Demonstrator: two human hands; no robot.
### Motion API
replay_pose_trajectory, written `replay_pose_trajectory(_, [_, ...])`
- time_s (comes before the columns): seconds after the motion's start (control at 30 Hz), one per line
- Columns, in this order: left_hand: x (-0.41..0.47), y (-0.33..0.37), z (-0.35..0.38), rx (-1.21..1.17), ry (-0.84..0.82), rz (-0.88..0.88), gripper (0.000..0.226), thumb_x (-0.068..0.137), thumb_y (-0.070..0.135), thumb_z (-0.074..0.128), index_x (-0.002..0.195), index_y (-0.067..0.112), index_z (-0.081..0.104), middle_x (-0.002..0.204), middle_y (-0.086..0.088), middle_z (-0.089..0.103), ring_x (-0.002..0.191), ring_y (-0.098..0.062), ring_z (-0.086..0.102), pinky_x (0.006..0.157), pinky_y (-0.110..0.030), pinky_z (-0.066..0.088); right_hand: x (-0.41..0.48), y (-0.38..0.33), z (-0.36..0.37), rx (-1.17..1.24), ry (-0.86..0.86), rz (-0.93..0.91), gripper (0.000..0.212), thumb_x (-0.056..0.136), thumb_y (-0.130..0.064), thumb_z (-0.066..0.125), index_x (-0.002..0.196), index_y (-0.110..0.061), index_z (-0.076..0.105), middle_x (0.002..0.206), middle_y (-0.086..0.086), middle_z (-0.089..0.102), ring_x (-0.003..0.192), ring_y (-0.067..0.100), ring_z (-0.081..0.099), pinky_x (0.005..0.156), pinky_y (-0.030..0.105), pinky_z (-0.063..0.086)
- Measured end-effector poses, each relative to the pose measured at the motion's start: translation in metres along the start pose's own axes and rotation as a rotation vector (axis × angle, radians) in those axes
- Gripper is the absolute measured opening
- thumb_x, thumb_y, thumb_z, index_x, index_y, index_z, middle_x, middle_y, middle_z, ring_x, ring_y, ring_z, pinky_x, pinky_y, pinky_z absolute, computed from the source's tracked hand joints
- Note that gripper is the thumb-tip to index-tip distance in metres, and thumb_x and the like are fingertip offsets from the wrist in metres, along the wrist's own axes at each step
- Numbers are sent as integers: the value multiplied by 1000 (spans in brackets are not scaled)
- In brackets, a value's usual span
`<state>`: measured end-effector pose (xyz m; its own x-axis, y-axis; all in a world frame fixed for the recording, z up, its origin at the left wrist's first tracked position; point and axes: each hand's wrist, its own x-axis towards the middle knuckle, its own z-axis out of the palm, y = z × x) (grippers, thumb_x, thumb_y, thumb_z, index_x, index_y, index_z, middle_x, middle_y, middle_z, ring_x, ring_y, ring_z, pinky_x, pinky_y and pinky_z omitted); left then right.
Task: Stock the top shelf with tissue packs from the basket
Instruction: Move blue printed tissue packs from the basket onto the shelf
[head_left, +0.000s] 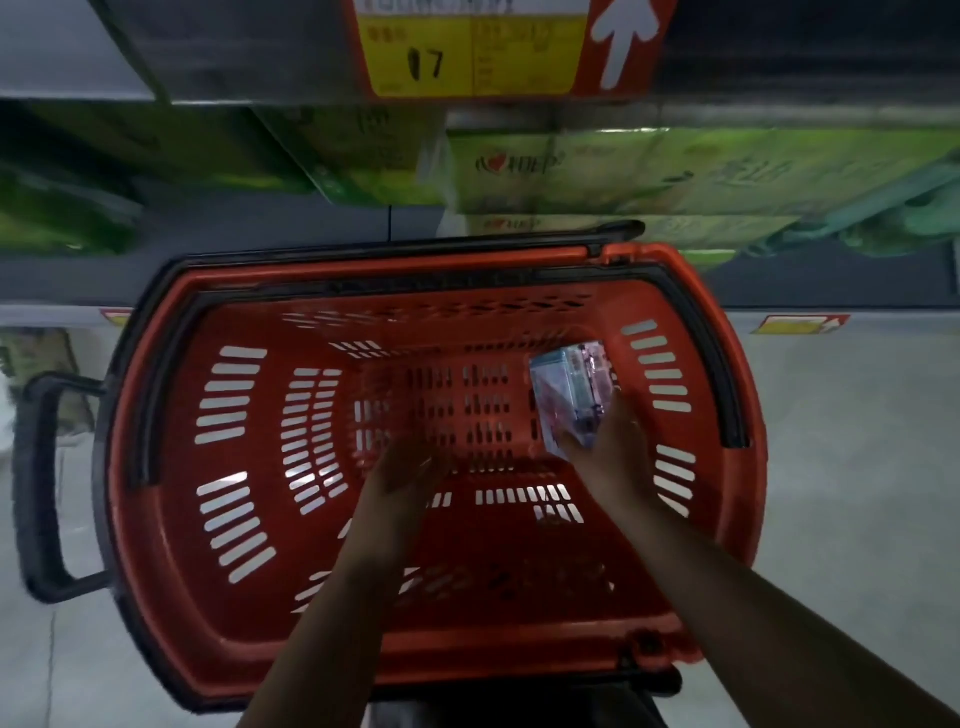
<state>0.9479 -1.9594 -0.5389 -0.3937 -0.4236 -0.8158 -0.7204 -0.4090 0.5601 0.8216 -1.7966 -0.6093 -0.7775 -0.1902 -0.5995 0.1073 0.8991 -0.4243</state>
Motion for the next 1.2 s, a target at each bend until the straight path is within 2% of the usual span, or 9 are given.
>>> replay_pose_trajectory(0.17, [-4,-13,-6,30,-15,11,21,97,14,49,104,34,52,98,28,49,95,9,52,67,-9,39,7,-8,4,3,99,54,85,82,-36,70,146,-8,22,138,16,45,119,31,53,86,39,55])
replay_pose_trajectory(0.27, [-10,-17,-5,-17,-15,-21,20,98,16,47,115,25,55,103,25,53,87,15,56,64,-7,43,12,-5,7,-47,79,85,74,84,-34,68,140,-4,30,132,17,46,105,26,58,72,33,56])
replay_pose_trajectory(0.37, [-12,-17,0,-104,-2,-41,38,93,37,52,127,21,55,123,9,62,116,-6,57,82,-24,47,17,-3,12,-44,18,100,67,85,-31,68,136,-4,33,124,16,49,87,20,58,51,19,42])
replay_pose_trajectory(0.47, [-13,-17,12,-162,-32,-41,50,79,58,57,120,30,58,122,11,63,114,-7,56,89,-32,45,23,3,17,9,-21,96,69,84,-30,69,135,-4,32,118,17,57,90,26,64,54,22,46])
replay_pose_trajectory(0.63, [-14,-15,19,-248,-46,-72,28,78,44,52,105,36,56,112,15,61,105,-5,56,81,-28,43,21,2,9,-48,-43,90,56,88,-29,65,130,-4,37,115,15,60,92,24,62,50,16,33])
replay_pose_trajectory(0.77, [-18,-10,11,-236,-64,-47,59,70,66,58,119,33,56,118,15,61,111,-5,55,77,-27,42,16,-2,2,-88,-58,53,49,91,-27,60,129,-4,39,113,13,61,82,15,54,47,14,31])
replay_pose_trajectory(0.9, [-19,-2,-4,-251,-2,-47,15,95,33,50,109,32,55,113,11,60,110,-9,54,78,-27,42,5,-5,1,5,-105,26,47,91,-21,59,131,-7,38,114,11,61,78,11,56,49,15,38])
replay_pose_trajectory(1.0, [-20,3,-17,-260,11,-60,41,77,41,51,115,27,52,120,4,55,116,-18,50,91,-35,39,-5,-4,-3,126,-156,-1,51,90,-19,62,134,-10,38,114,6,63,71,2,56,50,12,41])
replay_pose_trajectory(1.2, [-15,-8,-45,-250,123,-79,38,94,26,56,130,16,52,135,-6,55,125,-25,52,103,-41,42,-26,-4,-19,462,-257,29,48,84,-18,70,127,-13,49,108,-3,63,94,14,63,70,25,49])
